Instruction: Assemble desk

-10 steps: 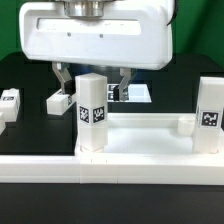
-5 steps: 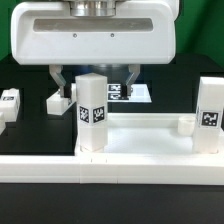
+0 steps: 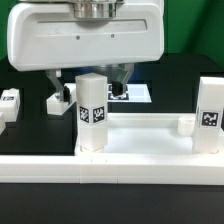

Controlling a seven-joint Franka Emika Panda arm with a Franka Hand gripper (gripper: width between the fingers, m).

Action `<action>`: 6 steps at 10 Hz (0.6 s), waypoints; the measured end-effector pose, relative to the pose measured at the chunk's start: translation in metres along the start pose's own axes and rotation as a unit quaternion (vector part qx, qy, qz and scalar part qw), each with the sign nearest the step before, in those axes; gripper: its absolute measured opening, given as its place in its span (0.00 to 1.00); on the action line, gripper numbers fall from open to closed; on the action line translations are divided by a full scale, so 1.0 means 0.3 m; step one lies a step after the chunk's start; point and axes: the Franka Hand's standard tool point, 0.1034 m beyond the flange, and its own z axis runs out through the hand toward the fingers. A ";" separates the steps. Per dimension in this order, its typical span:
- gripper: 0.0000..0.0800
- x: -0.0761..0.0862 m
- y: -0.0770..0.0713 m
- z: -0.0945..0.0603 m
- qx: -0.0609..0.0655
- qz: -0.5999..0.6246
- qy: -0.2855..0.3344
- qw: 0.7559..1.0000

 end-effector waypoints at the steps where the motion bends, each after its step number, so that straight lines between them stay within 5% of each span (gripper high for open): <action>1: 0.81 -0.001 0.001 0.000 0.000 -0.035 0.000 0.999; 2: 0.81 -0.001 0.002 0.000 0.000 -0.051 0.000 0.999; 4: 0.53 -0.001 0.002 0.000 0.000 -0.048 0.000 0.999; 5: 0.53 -0.001 0.002 0.000 0.000 -0.048 0.000 0.999; 6: 0.36 -0.001 0.001 0.000 0.001 -0.043 0.000 0.999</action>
Offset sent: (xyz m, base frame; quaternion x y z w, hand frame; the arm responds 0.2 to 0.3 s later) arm 0.0000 0.0000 0.0000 0.0000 0.0000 0.0000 1.0000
